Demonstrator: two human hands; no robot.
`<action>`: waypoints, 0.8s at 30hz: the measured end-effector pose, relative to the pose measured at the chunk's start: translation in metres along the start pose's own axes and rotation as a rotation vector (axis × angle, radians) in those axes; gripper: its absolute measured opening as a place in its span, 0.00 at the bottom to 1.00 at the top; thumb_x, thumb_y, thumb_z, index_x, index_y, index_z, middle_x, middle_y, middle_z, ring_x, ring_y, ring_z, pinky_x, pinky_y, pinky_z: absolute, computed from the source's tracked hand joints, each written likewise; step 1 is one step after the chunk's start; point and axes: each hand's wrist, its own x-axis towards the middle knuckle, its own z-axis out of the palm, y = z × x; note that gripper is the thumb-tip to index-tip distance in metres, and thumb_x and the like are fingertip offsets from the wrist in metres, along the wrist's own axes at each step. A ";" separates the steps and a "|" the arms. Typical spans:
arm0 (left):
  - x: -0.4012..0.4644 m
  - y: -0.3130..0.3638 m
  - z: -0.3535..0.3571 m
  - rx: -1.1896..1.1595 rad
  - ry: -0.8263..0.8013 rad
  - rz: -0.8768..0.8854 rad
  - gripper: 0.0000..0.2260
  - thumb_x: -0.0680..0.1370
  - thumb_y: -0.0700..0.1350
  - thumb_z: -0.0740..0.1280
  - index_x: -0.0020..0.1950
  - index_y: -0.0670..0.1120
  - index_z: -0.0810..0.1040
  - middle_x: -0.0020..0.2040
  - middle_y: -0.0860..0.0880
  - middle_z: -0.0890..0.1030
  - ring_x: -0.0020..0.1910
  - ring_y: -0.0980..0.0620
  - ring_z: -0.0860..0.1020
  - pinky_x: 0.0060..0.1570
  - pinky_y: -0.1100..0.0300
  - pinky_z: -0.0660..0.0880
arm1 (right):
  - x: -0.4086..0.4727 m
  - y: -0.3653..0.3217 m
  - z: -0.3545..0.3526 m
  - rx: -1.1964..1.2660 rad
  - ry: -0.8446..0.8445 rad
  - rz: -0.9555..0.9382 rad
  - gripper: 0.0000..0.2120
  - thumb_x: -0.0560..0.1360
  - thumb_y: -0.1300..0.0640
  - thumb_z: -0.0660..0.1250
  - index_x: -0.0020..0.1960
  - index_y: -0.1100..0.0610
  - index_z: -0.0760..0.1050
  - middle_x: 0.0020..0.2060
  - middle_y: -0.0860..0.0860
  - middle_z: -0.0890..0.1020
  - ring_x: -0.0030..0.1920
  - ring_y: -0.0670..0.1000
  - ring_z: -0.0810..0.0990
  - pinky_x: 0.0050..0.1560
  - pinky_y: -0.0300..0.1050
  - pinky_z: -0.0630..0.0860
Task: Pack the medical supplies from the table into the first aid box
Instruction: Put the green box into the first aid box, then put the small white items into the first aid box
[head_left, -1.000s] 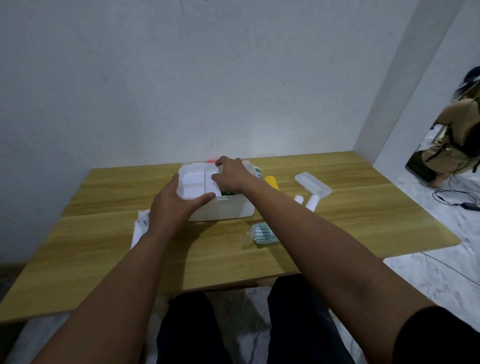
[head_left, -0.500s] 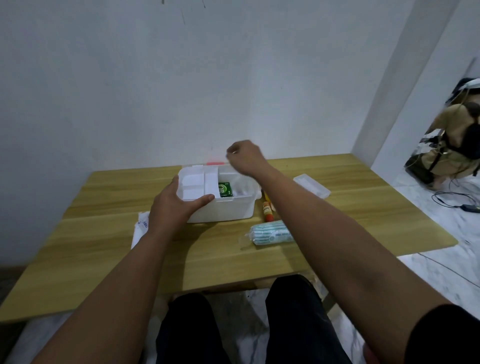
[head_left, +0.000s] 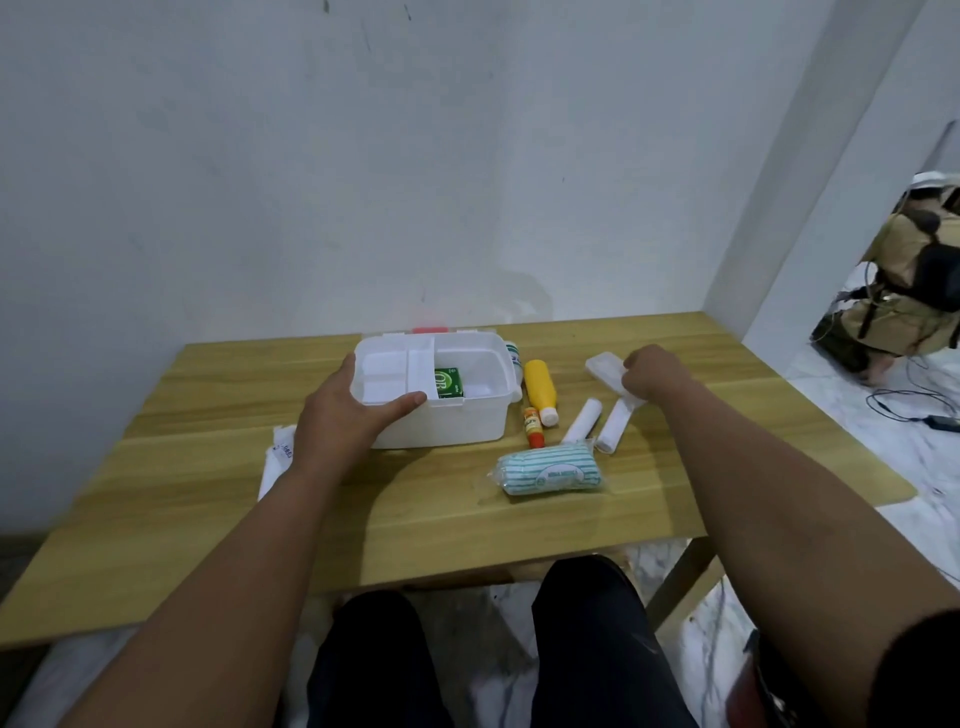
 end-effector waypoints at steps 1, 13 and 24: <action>0.000 0.000 0.001 0.005 0.001 0.001 0.44 0.64 0.71 0.77 0.77 0.55 0.71 0.68 0.53 0.80 0.65 0.48 0.76 0.52 0.54 0.75 | 0.000 0.000 0.000 0.008 0.009 -0.002 0.17 0.80 0.59 0.64 0.66 0.63 0.80 0.62 0.60 0.82 0.57 0.61 0.82 0.52 0.48 0.78; 0.002 -0.001 0.000 0.043 -0.006 -0.026 0.51 0.62 0.74 0.75 0.79 0.53 0.68 0.71 0.50 0.78 0.68 0.45 0.75 0.59 0.46 0.79 | -0.017 -0.033 -0.030 0.148 0.223 -0.139 0.24 0.74 0.54 0.74 0.67 0.62 0.78 0.61 0.60 0.82 0.62 0.62 0.81 0.59 0.52 0.78; 0.000 -0.001 -0.002 0.051 -0.019 -0.004 0.50 0.62 0.76 0.74 0.78 0.54 0.69 0.71 0.50 0.78 0.67 0.45 0.75 0.58 0.45 0.80 | -0.063 -0.169 -0.081 -0.021 -0.184 -0.580 0.26 0.66 0.60 0.83 0.63 0.57 0.83 0.55 0.54 0.84 0.46 0.54 0.86 0.45 0.48 0.87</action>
